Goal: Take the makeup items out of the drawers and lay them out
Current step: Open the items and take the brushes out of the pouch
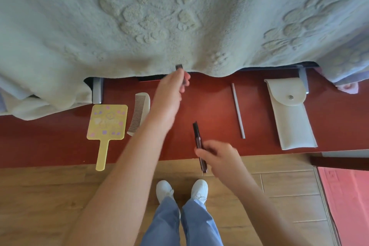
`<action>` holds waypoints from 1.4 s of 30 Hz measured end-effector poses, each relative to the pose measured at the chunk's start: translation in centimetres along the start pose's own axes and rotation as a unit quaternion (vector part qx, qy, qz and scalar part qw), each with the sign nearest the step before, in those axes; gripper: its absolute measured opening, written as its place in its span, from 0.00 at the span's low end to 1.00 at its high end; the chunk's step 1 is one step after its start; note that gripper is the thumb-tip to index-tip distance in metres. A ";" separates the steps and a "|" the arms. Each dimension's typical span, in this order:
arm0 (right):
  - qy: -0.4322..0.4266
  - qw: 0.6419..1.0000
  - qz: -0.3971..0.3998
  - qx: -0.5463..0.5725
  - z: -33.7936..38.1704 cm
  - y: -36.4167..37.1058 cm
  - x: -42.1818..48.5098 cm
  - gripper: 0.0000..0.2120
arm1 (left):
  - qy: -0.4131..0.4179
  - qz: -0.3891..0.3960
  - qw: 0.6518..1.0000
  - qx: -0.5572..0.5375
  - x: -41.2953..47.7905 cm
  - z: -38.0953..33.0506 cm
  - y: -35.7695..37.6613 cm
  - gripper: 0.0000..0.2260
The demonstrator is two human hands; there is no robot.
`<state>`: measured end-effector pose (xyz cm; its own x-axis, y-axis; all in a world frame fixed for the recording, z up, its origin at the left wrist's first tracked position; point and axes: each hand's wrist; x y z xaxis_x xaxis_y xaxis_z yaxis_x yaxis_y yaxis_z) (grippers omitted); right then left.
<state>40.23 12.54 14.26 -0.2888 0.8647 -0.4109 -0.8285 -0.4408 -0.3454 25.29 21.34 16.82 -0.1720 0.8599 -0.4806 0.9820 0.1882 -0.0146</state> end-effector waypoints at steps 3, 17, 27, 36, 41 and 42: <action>0.014 0.994 -0.104 0.020 -1.2 -0.6 -1.1 0.03 | -0.006 -0.011 0.993 0.116 -0.3 -0.8 -2.0 0.14; -0.046 0.981 -0.115 -0.147 1.0 1.8 6.4 0.12 | 0.046 -0.207 0.881 0.422 -1.8 8.4 -1.4 0.10; -0.052 0.974 -0.130 -0.176 0.8 2.1 6.9 0.12 | 0.063 -0.236 0.852 0.464 -1.2 8.5 -1.0 0.17; -0.065 0.957 -0.217 -0.181 -0.8 -2.0 4.7 0.06 | 0.244 -0.193 0.852 0.421 -1.4 7.3 0.6 0.06; -0.024 0.937 -0.271 -0.220 -2.8 -4.9 4.2 0.08 | 0.243 -0.068 0.896 0.366 -1.1 6.5 4.5 0.07; -0.018 0.935 -0.273 -0.228 -3.1 -5.3 4.2 0.08 | 0.235 -0.046 0.902 0.360 -0.9 6.4 5.3 0.07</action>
<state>44.93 17.79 11.78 0.0939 0.9947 -0.0430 -0.5697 0.0183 -0.8217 31.14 18.53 11.57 -0.1025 0.9944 -0.0269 0.7292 0.0568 -0.6820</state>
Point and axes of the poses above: each hand's wrist, its own x-axis towards the middle knuckle, its own y-axis out of the palm, z = x × y, and after that the axes turned 10 degrees about -y, right-handed
